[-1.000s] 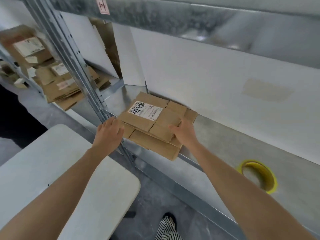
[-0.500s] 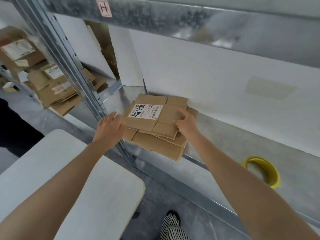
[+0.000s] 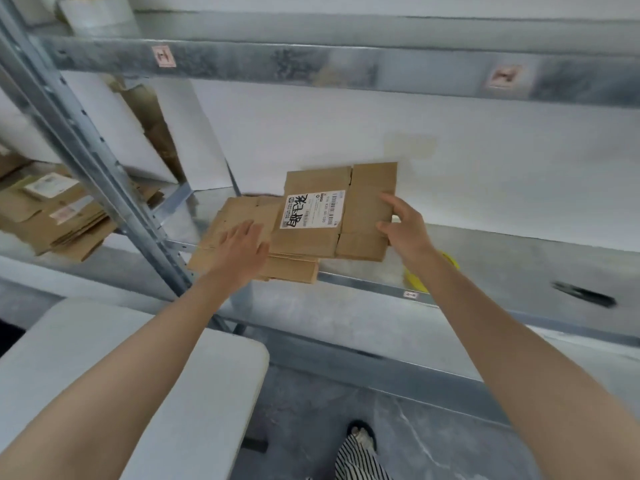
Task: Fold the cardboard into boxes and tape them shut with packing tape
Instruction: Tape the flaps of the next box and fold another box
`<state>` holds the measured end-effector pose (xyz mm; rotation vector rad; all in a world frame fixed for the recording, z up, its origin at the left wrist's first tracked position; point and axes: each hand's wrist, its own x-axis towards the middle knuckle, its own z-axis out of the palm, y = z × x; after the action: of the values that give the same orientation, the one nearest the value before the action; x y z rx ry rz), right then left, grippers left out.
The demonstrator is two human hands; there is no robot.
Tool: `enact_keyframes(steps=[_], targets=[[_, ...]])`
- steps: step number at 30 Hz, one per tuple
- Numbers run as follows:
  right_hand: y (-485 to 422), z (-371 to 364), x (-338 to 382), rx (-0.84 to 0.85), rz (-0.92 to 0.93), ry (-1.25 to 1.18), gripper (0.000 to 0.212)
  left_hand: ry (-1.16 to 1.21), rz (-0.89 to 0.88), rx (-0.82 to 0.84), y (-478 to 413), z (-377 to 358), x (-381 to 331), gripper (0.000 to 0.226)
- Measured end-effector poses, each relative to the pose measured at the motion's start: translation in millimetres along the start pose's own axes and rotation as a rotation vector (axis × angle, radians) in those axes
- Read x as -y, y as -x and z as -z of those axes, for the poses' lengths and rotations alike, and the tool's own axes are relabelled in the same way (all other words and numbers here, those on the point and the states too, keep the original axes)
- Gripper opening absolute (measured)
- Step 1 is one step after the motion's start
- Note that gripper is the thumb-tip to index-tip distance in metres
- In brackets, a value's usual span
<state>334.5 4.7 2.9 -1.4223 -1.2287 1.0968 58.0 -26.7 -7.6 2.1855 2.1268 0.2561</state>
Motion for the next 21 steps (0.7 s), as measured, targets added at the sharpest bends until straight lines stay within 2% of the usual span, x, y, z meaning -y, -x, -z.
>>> enact_keyframes(steps=[8, 11, 16, 21], targets=[[42, 127, -2, -0.174, 0.015, -0.025, 0.056, 0.065, -0.238, -0.081, -13, -9, -115, 0.039], [47, 186, -9, -0.189, 0.013, -0.008, 0.056, 0.091, -0.245, -0.061, -18, -20, -176, 0.042], [54, 280, -25, -0.123, -0.046, -0.04, 0.052, 0.369, -0.136, 0.043, -19, -39, -282, 0.054], [57, 339, -44, -0.034, -0.137, -0.105, 0.052, 0.761, 0.109, 0.215, -16, -55, -354, 0.064]])
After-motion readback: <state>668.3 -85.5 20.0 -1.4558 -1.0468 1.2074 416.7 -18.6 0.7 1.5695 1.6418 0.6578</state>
